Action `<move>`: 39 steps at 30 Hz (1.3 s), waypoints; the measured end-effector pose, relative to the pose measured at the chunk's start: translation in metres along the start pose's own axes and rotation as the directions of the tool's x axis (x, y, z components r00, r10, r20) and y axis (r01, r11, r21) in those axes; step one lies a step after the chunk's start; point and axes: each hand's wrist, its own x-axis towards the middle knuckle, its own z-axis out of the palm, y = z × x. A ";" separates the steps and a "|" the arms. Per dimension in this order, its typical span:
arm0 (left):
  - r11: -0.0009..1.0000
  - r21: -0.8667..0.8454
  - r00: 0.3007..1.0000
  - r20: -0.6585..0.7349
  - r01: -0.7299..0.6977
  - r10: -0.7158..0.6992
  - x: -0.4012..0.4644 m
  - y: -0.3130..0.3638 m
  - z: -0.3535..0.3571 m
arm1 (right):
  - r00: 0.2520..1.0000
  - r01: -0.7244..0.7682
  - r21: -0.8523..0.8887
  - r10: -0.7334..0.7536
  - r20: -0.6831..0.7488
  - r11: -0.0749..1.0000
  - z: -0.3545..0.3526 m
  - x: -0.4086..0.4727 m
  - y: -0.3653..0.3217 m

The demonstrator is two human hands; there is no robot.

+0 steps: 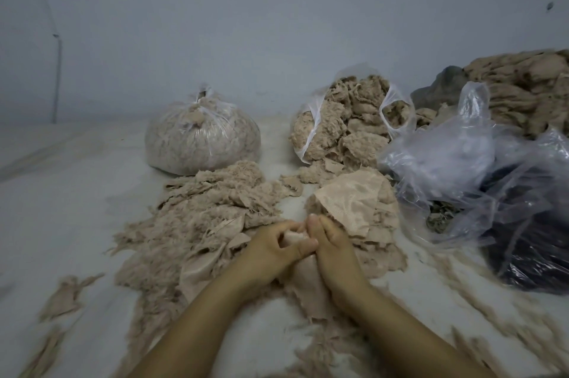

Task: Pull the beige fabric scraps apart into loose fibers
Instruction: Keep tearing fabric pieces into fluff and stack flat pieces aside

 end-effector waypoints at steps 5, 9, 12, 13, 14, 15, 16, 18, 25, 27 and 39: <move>0.994 -0.027 0.979 -0.174 0.103 -0.106 0.003 -0.008 -0.005 | 0.978 -0.017 -0.159 -0.017 -0.206 0.987 -0.023 0.007 0.010; 0.988 -0.109 0.963 -0.236 0.108 -0.131 0.001 -0.006 -0.022 | 0.991 -0.135 -0.257 0.131 -0.033 0.957 -0.041 0.000 0.010; 0.977 -0.179 0.980 -0.140 0.117 -0.143 0.001 -0.003 -0.012 | 0.941 -0.204 -0.244 0.258 0.218 0.948 -0.029 -0.013 0.004; 0.956 -0.263 0.980 -0.114 0.128 -0.162 0.002 -0.001 -0.007 | 0.929 -0.245 -0.147 0.275 0.248 0.958 -0.023 -0.015 0.004; 0.927 -0.347 0.979 -0.092 0.141 -0.184 0.003 0.001 -0.003 | 0.928 -0.282 -0.033 0.282 0.242 0.959 -0.018 -0.015 0.005; 0.897 -0.414 0.976 -0.077 0.154 -0.202 0.003 0.003 -0.003 | 0.936 -0.305 0.072 0.285 0.207 0.950 -0.015 -0.014 0.005; 0.880 -0.444 0.974 -0.062 0.169 -0.218 0.004 0.003 -0.004 | 0.947 -0.303 0.144 0.282 0.153 0.942 -0.013 -0.013 0.004; 0.870 -0.448 0.973 -0.002 0.206 -0.232 0.004 0.003 -0.011 | 0.976 -0.213 0.153 0.204 0.069 0.965 -0.015 -0.007 0.001; 0.938 -0.263 0.974 0.051 0.227 -0.222 0.000 0.008 0.005 | 0.999 0.036 -0.078 -0.037 -0.014 0.996 -0.006 0.006 0.004; 0.960 -0.195 0.972 -0.083 0.200 -0.219 0.003 0.004 0.004 | 0.988 0.051 -0.145 -0.071 -0.138 0.988 -0.015 0.008 0.010; 0.953 -0.297 0.882 -0.429 0.062 -0.192 0.020 0.006 0.005 | 0.933 -0.226 -0.030 0.225 0.279 0.974 -0.008 -0.015 -0.005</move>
